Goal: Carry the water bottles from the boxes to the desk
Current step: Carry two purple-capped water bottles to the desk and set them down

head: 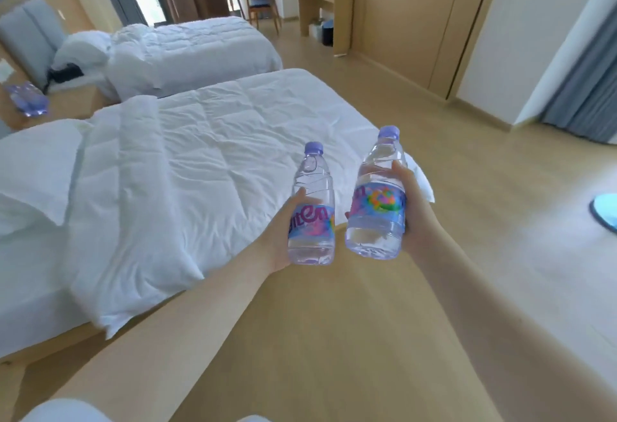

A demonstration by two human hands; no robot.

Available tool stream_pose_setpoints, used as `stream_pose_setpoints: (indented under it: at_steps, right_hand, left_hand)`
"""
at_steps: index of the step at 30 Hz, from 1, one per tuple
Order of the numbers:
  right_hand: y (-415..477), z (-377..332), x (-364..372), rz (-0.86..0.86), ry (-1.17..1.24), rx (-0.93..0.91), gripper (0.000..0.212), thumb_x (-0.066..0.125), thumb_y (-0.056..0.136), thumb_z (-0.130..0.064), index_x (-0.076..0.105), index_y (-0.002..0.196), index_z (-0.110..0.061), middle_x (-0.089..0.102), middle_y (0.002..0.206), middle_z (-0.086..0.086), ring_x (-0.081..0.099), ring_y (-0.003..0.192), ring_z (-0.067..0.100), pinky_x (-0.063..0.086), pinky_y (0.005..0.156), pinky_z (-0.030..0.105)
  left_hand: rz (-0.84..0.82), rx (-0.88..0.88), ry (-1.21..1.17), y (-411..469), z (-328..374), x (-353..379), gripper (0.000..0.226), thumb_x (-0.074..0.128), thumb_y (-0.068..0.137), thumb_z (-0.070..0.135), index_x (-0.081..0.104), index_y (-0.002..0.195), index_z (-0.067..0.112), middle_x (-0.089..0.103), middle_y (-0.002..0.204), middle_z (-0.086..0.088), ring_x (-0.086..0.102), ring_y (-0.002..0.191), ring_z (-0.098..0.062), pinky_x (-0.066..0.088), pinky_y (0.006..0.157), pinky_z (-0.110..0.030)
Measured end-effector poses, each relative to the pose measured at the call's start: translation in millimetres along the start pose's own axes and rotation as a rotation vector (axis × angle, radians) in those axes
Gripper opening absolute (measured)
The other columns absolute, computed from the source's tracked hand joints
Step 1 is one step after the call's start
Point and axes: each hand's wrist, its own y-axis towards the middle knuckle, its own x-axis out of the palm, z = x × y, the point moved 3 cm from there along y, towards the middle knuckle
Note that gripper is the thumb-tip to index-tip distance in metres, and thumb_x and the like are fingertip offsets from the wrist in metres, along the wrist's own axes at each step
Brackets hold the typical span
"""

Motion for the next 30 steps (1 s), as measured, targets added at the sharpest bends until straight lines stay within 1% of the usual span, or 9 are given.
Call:
stream_pose_setpoints:
  at_steps: [2,6,10,13,16,19,22,26,30]
  right_hand:
    - [-1.0,-13.0,-23.8,0.028,0.001,-0.025,0.037,0.047,0.093,-0.048,0.069,0.085,-0.019,0.065,0.076,0.003,0.065,0.066,0.019,0.055,0.068,0.033]
    - [-4.1,-29.6,-64.8,0.089,0.057,-0.018,0.040,0.037,0.098,-0.046,0.063,0.090,-0.016,0.068,0.069,0.002,0.067,0.058,0.017,0.054,0.053,0.024]
    - [3.0,-39.7,-106.5,0.187,0.057,-0.029,0.046,0.038,0.094,-0.053,0.064,0.092,-0.014,0.066,0.074,0.005,0.066,0.061,0.019,0.055,0.056,0.025]
    - [22.4,-52.2,-130.9,0.234,0.038,-0.040,0.049,0.042,0.089,-0.057,0.066,0.087,-0.015,0.063,0.078,0.007,0.062,0.066,0.023,0.053,0.062,0.030]
    - [48.7,-67.7,-148.2,0.259,0.022,-0.041,0.051,0.041,0.088,-0.059,0.067,0.090,-0.016,0.064,0.080,0.007,0.062,0.070,0.025,0.052,0.065,0.032]
    - [81.0,-91.9,-162.8,0.274,0.017,-0.060,0.054,0.035,0.091,-0.059,0.066,0.100,-0.016,0.066,0.084,0.009,0.064,0.076,0.026,0.055,0.068,0.032]
    - [126.8,-120.1,-179.0,0.355,0.052,-0.075,0.050,0.035,0.092,-0.055,0.064,0.102,-0.016,0.063,0.089,0.008,0.063,0.080,0.026,0.055,0.072,0.032]
    - [142.8,-131.0,-191.5,0.399,0.064,-0.088,0.042,0.038,0.093,-0.050,0.062,0.097,-0.017,0.062,0.084,0.003,0.062,0.072,0.020,0.053,0.066,0.029]
    - [166.8,-144.0,-213.6,0.460,0.086,-0.086,0.046,0.039,0.090,-0.054,0.065,0.093,-0.016,0.063,0.081,0.004,0.063,0.070,0.020,0.053,0.066,0.028]
  left_hand:
    - [-0.051,-0.014,0.039,18.2,1.7,26.4,0.050,0.061,0.080,0.066,0.075,0.094,0.020,0.069,0.098,-0.009,0.065,0.086,-0.026,0.049,0.082,-0.039]
    - [-0.162,-0.038,0.111,51.6,-2.5,66.7,0.046,0.044,0.095,0.056,0.073,0.080,0.024,0.069,0.079,-0.004,0.066,0.067,-0.017,0.052,0.062,-0.029]
    - [-0.240,-0.036,0.162,89.0,-2.4,91.5,0.049,0.053,0.078,0.060,0.070,0.095,0.017,0.070,0.090,-0.009,0.066,0.078,-0.023,0.052,0.074,-0.034]
    - [-0.326,-0.039,0.171,124.5,2.2,111.3,0.047,0.052,0.078,0.059,0.075,0.084,0.018,0.071,0.085,-0.007,0.066,0.073,-0.021,0.052,0.073,-0.033]
    - [-0.375,-0.043,0.143,165.6,10.7,130.3,0.050,0.043,0.093,0.050,0.075,0.070,0.021,0.071,0.073,-0.004,0.067,0.063,-0.015,0.055,0.063,-0.027]
    - [-0.428,-0.058,0.113,209.3,34.8,150.0,0.046,0.043,0.094,0.051,0.073,0.080,0.019,0.068,0.078,-0.005,0.065,0.066,-0.017,0.053,0.064,-0.028]
    - [-0.442,-0.074,0.107,266.2,65.2,164.6,0.052,0.045,0.091,0.059,0.072,0.074,0.018,0.062,0.077,-0.007,0.059,0.064,-0.019,0.050,0.061,-0.028]
    - [-0.458,-0.071,0.067,296.1,75.3,174.7,0.052,0.041,0.092,0.058,0.066,0.081,0.014,0.062,0.075,-0.008,0.062,0.061,-0.019,0.052,0.059,-0.026]
    - [-0.470,-0.123,0.096,336.3,80.9,196.8,0.048,0.044,0.089,0.056,0.060,0.088,0.012,0.061,0.074,-0.008,0.062,0.059,-0.019,0.052,0.056,-0.025]
